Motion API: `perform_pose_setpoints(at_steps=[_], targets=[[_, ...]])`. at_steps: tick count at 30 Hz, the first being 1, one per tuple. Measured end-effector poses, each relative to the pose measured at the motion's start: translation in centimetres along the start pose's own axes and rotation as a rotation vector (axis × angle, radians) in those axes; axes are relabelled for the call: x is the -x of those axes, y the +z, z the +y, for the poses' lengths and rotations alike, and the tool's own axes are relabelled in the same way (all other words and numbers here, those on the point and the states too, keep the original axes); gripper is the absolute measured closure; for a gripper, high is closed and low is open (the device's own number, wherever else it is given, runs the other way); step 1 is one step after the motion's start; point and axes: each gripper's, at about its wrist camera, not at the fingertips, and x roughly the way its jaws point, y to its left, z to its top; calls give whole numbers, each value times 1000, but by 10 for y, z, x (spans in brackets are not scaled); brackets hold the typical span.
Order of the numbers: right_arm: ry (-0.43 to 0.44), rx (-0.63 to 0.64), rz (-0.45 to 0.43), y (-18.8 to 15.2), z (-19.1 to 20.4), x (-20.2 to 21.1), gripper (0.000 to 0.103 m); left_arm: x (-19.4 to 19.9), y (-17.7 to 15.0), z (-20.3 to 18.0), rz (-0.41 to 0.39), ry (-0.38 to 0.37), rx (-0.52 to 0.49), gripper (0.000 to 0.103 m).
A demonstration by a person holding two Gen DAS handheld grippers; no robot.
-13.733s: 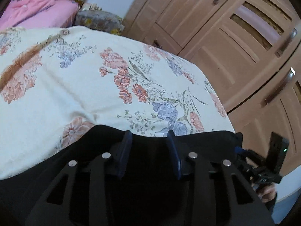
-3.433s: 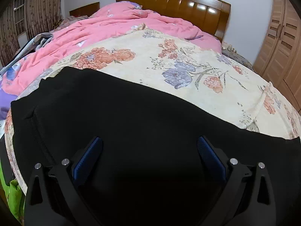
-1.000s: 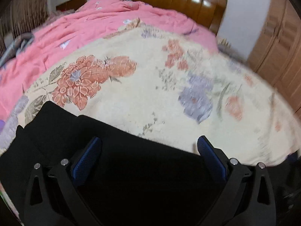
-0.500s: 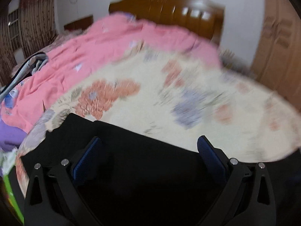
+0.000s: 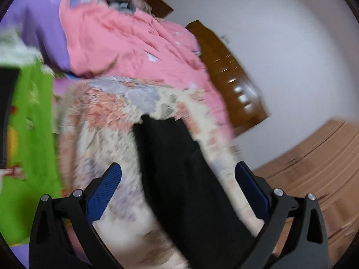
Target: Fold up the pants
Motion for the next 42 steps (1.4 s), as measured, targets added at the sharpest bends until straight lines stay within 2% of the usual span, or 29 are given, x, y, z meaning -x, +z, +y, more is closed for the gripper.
perform_pose_setpoints(at_steps=[4, 5, 6, 7, 8, 10, 13, 14, 15, 18, 21, 25, 26, 27, 28, 29, 31, 33, 34, 35, 37, 39, 40, 41, 42], targets=[[12, 39, 38, 3, 21, -27, 4, -22, 12, -11, 73, -32, -49, 20], [5, 56, 55, 0, 26, -33, 4, -29, 14, -12, 91, -17, -54, 21], [-6, 67, 55, -1, 28, -35, 4, -35, 14, -12, 97, 39, -60, 22], [5, 58, 47, -1, 26, -33, 4, -41, 14, -12, 92, 73, -60, 24], [16, 46, 49, -2, 22, -32, 4, -45, 16, -8, 87, 76, -43, 24], [46, 16, 43, -3, 16, -32, 4, -42, 17, -2, 70, 47, -12, 25], [33, 24, 44, -4, 19, -33, 4, -31, 14, 5, 18, 72, -10, 26], [20, 33, 47, -4, 21, -34, 4, -28, 14, 10, 9, 53, 1, 27], [13, 40, 48, -3, 24, -35, 4, -27, 15, 17, 10, 31, 26, 29], [14, 38, 49, -1, 24, -37, 4, -34, 19, 24, 38, 35, 29, 36], [16, 35, 47, -1, 23, -37, 4, -44, 27, 17, 60, 39, -8, 37], [14, 36, 47, -1, 24, -37, 4, -57, 35, 18, 80, 28, -2, 38], [14, 36, 47, -1, 24, -37, 4, -62, 37, 18, 91, 37, -15, 38], [14, 36, 47, -1, 24, -37, 4, -65, 37, 17, 94, 55, -30, 46], [14, 36, 47, -1, 24, -37, 4, -67, 36, 15, 95, 92, -59, 66], [14, 35, 46, -1, 24, -37, 4, -69, 36, 15, 97, 126, -80, 78], [8, 29, 54, 1, 25, -36, 4, -65, 32, 16, 93, 127, -100, 91], [40, -1, 46, 14, 26, -32, 4, -59, 29, 12, 72, 130, -134, 92], [100, -12, 11, 28, 28, -28, 4, -56, 27, 6, 60, 141, -162, 92], [116, -10, -10, 38, 31, -27, 4, -53, 25, -2, 44, 149, -194, 92], [104, 31, -27, 62, 43, -32, 4, -43, 22, -27, 6, 145, -264, 92], [77, 99, 40, 75, 57, -55, 4, -30, 15, -60, -32, 132, -357, 93], [49, 134, 138, 76, 64, -82, 4, -24, 11, -75, -46, 129, -405, 93], [41, 152, 172, 73, 67, -95, 4, -17, 5, -92, -58, 121, -456, 93], [57, 162, 85, 71, 67, -94, 4, -9, -4, -112, -67, 101, -514, 93]])
